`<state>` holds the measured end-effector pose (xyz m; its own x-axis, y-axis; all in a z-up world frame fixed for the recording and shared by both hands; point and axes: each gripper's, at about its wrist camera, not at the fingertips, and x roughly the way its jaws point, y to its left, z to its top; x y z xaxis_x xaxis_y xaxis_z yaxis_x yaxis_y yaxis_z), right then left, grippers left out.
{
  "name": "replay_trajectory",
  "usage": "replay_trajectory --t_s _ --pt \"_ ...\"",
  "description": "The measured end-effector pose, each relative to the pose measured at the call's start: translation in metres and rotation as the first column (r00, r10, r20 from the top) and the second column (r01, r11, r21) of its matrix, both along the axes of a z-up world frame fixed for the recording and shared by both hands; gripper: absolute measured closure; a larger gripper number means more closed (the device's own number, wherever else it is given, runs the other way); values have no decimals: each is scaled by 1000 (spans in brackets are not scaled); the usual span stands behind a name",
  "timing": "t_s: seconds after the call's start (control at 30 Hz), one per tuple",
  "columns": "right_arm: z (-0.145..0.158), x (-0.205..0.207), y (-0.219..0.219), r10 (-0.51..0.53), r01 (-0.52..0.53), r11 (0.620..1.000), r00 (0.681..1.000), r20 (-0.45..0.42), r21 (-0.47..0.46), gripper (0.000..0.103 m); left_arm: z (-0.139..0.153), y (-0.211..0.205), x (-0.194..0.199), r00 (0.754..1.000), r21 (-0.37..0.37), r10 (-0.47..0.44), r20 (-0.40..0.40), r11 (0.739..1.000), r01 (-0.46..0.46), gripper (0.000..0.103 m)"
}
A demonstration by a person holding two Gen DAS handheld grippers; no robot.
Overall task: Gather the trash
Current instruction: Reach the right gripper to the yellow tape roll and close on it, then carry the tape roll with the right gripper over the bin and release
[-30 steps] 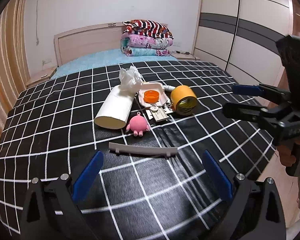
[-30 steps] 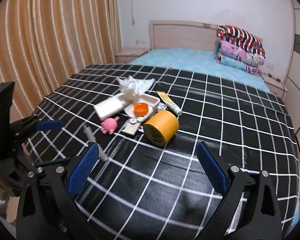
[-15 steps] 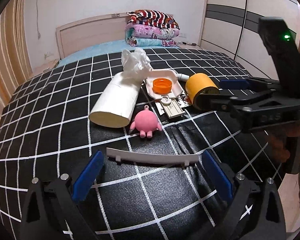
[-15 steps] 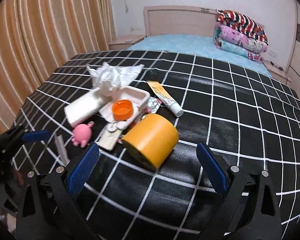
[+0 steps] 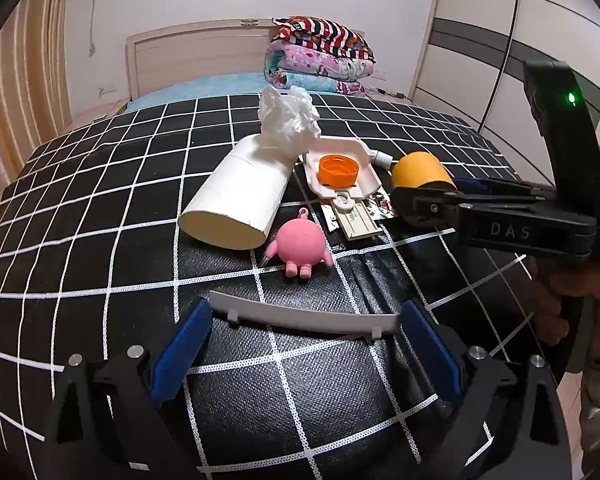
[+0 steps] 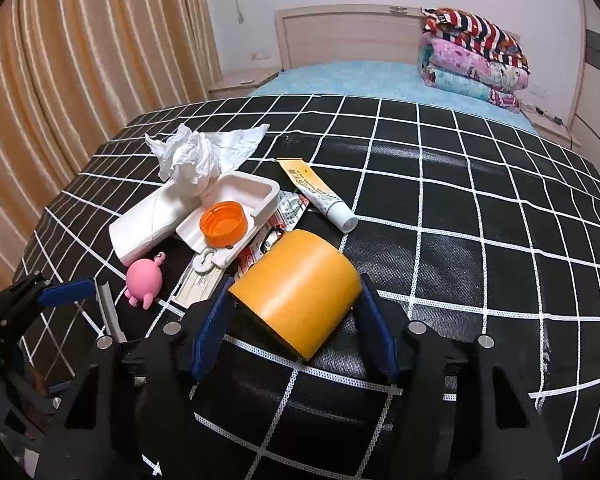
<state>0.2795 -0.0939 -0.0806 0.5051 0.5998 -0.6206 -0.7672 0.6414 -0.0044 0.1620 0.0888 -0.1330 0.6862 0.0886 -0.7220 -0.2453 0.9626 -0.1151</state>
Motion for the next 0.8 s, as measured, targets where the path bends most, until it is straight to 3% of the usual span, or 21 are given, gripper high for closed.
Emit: replay_trajectory --t_s 0.43,0.8 --pt "2 -26 -15 18 -18 1000 1000 22 11 42 14 -17 -30 999 -3 -17 39 1000 17 10" --pt "10 -76 -46 36 -38 999 998 59 36 42 37 -43 -68 994 21 -66 83 998 64 10"
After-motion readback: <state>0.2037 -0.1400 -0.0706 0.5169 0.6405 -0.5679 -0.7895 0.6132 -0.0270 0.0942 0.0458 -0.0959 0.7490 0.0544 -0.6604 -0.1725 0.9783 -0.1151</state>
